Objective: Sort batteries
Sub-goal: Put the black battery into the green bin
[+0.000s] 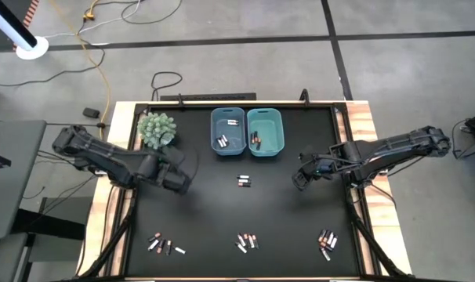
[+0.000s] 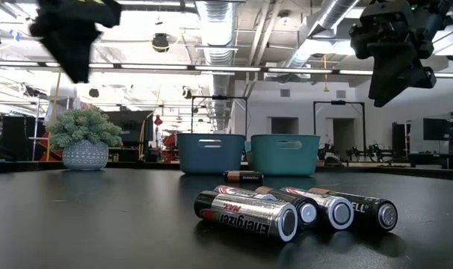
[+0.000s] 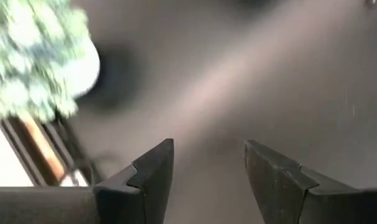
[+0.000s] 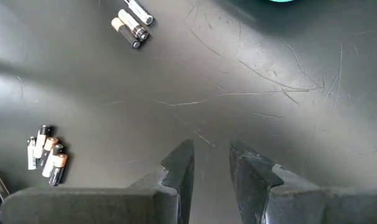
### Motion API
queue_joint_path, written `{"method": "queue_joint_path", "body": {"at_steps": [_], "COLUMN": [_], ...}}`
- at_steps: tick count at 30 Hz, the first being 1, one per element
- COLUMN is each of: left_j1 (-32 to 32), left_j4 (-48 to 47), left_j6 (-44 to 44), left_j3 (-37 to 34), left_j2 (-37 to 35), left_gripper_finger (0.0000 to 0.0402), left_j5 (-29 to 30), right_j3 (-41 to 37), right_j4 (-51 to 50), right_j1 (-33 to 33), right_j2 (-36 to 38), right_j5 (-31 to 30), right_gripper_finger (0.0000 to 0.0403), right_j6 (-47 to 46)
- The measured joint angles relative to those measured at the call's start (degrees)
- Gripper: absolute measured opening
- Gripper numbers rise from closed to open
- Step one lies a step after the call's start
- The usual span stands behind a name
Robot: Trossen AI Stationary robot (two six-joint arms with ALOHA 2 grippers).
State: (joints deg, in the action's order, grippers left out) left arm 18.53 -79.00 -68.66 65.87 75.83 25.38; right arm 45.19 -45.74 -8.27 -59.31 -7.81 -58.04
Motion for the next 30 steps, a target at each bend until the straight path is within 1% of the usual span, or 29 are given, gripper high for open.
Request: {"method": "queue_joint_path", "body": {"at_steps": [4, 9, 14, 19, 21, 25, 30], "left_j1": [7.8, 17.9, 24.4, 25.7, 25.5, 24.4, 22.9], "left_j4": [-0.4, 0.3, 0.4, 0.4, 0.4, 3.6, 8.8], "left_j6": [-7.0, -16.2, -21.6, -25.1, -25.0, -20.2, -12.1], "left_j3": [-1.5, -2.3, -2.3, -2.4, -2.4, -2.4, -2.4], "left_j2": [0.0, 0.0, 0.0, 0.9, 2.0, 5.6, 11.9], "left_gripper_finger": [0.0188, 0.0188, 0.0188, 0.0188, 0.0188, 0.0188, 0.0188], "left_j5": [-5.9, -10.6, -16.8, -24.8, -26.5, -28.8, -31.4], "right_j3": [0.0, 0.0, 0.0, 0.0, 0.0, 0.0, 0.0], "right_j4": [0.0, 0.0, 0.0, 0.1, 0.2, 0.4, 1.5], "right_j1": [0.0, 0.0, 0.0, 0.0, 0.0, 0.0, 0.0], "right_j2": [0.0, 0.0, 0.0, 0.0, 0.0, 0.0, 0.0], "right_j5": [0.0, 0.0, 0.0, 0.0, 0.0, 0.0, 0.0], "right_gripper_finger": [0.0118, 0.0118, 0.0118, 0.0118, 0.0118, 0.0118, 0.0118], "right_j6": [0.7, 1.2, 1.7, 2.7, 2.7, 3.0, 3.0]}}
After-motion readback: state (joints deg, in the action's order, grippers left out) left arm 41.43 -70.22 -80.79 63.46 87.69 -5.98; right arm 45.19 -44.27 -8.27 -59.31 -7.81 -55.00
